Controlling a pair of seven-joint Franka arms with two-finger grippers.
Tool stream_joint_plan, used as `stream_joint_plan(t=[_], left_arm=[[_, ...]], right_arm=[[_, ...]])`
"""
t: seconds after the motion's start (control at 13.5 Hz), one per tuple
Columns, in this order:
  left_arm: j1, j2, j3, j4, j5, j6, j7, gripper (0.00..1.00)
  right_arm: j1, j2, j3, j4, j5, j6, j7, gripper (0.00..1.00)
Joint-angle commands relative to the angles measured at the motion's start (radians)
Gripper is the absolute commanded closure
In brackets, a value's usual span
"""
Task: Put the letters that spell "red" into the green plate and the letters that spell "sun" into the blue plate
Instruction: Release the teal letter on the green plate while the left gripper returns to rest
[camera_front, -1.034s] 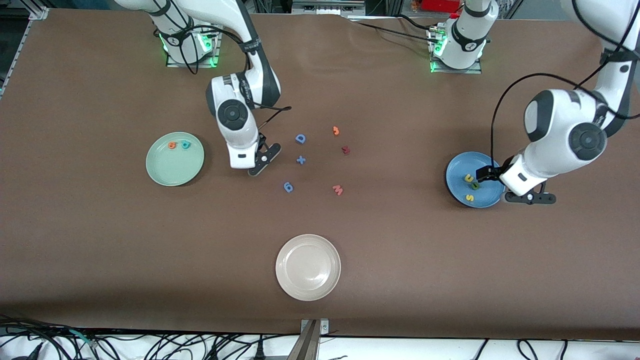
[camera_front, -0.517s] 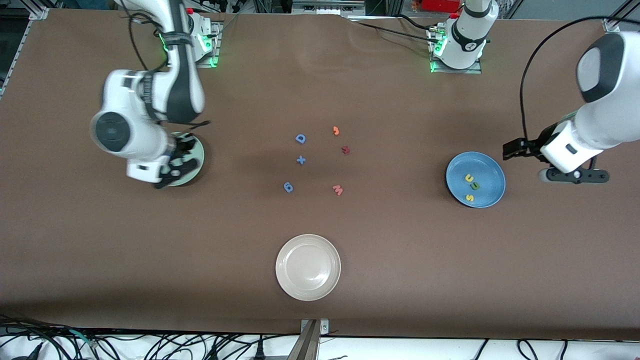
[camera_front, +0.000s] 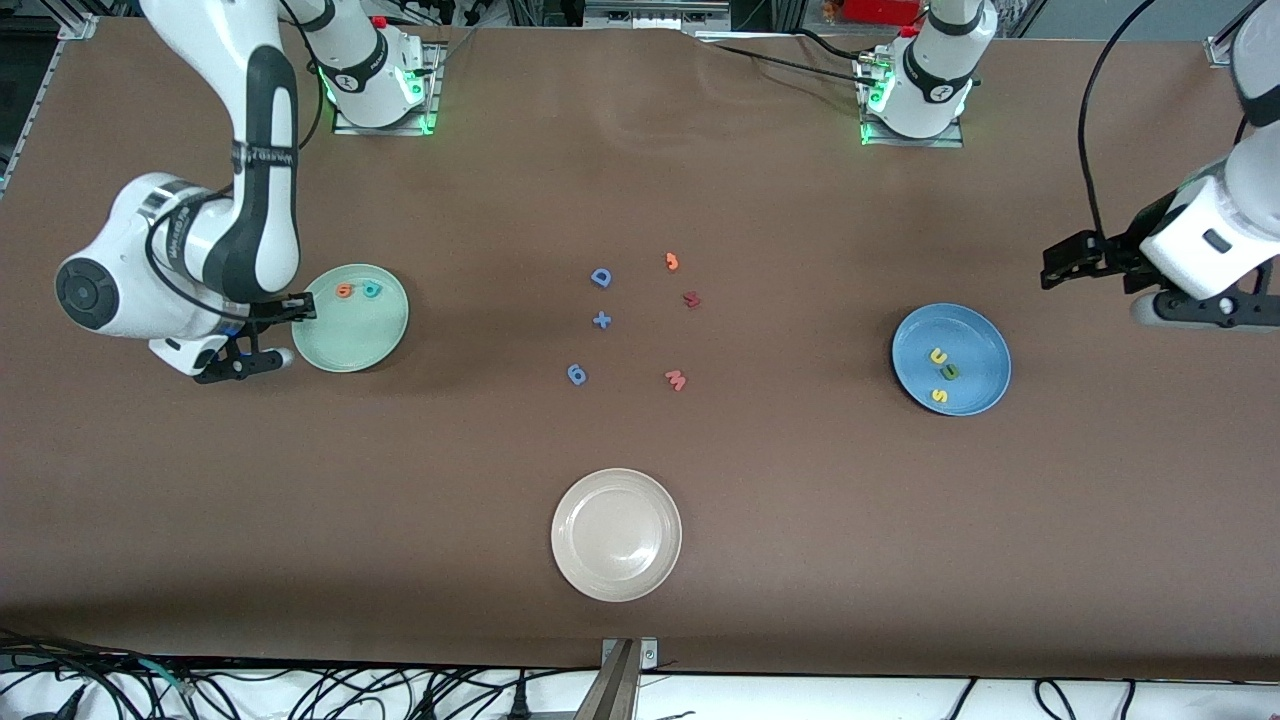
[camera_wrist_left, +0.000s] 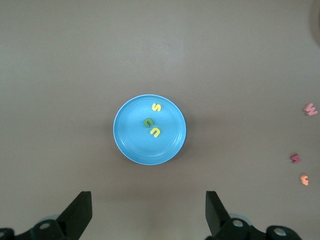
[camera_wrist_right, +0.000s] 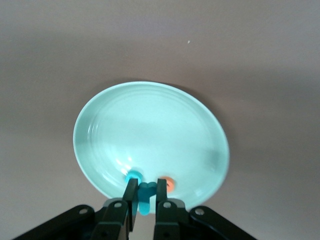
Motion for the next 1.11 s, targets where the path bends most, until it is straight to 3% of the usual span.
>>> stream_joint_plan(t=[0.0, 0.22, 0.3, 0.44, 0.52, 0.66, 0.74, 1.03], left_arm=[[-0.007, -0.006, 0.007, 0.051, -0.01, -0.038, 0.015, 0.0], [-0.007, -0.008, 0.013, 0.08, -0.009, -0.055, 0.051, 0.0], [-0.007, -0.013, 0.027, 0.082, -0.01, -0.06, 0.071, 0.0], [-0.009, -0.011, 0.042, 0.082, -0.01, -0.061, 0.096, 0.0], [-0.009, -0.01, 0.042, 0.08, -0.012, -0.06, 0.097, 0.0], [-0.004, -0.007, 0.041, 0.08, -0.009, -0.06, 0.096, 0.0], [0.002, -0.003, 0.039, 0.08, -0.009, -0.06, 0.097, 0.0], [0.004, 0.003, 0.036, 0.077, -0.007, -0.06, 0.1, 0.0]], right_arm=[[-0.043, 0.104, 0.067, 0.011, 0.127, 0.036, 0.022, 0.86], [-0.045, 0.146, 0.092, 0.008, 0.141, 0.096, 0.022, 0.85], [-0.045, 0.148, 0.095, 0.005, 0.141, 0.098, 0.022, 0.76], [-0.046, 0.146, 0.092, 0.01, 0.141, 0.09, 0.025, 0.19], [-0.046, 0.141, 0.092, 0.011, 0.141, 0.084, 0.025, 0.01], [-0.04, 0.129, 0.072, 0.017, 0.141, 0.058, 0.025, 0.01], [-0.031, 0.117, 0.031, 0.028, 0.14, 0.011, 0.023, 0.01], [0.055, 0.114, -0.219, 0.123, 0.121, -0.236, 0.014, 0.0]])
